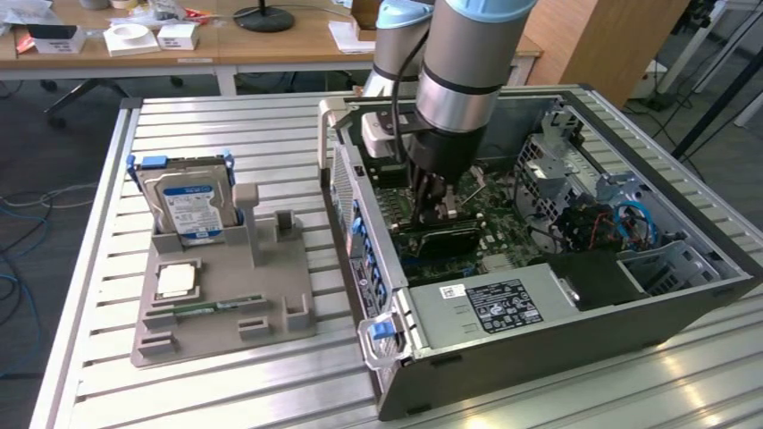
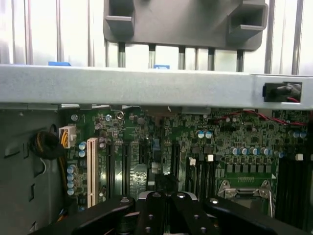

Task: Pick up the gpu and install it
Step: 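Press down on the gpu until it lock into place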

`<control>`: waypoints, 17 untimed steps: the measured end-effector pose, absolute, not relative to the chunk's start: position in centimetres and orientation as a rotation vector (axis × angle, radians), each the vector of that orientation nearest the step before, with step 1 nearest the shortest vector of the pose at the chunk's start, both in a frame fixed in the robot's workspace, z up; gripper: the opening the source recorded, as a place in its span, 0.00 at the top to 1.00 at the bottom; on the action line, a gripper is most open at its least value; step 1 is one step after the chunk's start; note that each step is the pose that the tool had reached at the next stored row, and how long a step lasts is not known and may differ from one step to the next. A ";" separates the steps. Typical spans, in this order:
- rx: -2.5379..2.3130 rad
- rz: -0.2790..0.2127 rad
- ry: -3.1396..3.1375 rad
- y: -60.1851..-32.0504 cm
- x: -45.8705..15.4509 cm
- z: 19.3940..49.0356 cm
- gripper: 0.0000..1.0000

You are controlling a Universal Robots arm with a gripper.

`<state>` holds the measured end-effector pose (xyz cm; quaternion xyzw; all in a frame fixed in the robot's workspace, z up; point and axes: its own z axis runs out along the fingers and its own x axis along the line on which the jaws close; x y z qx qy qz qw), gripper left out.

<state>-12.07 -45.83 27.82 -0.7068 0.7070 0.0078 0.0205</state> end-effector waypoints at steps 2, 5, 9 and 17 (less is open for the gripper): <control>-2.192 0.024 2.193 -45.8 -12.1 28.3 0.90; -2.192 0.024 2.192 -45.8 -12.1 28.6 0.90; -2.191 0.023 2.193 -45.8 -12.2 28.7 0.90; -2.191 0.023 2.192 -45.8 -14.1 28.7 0.90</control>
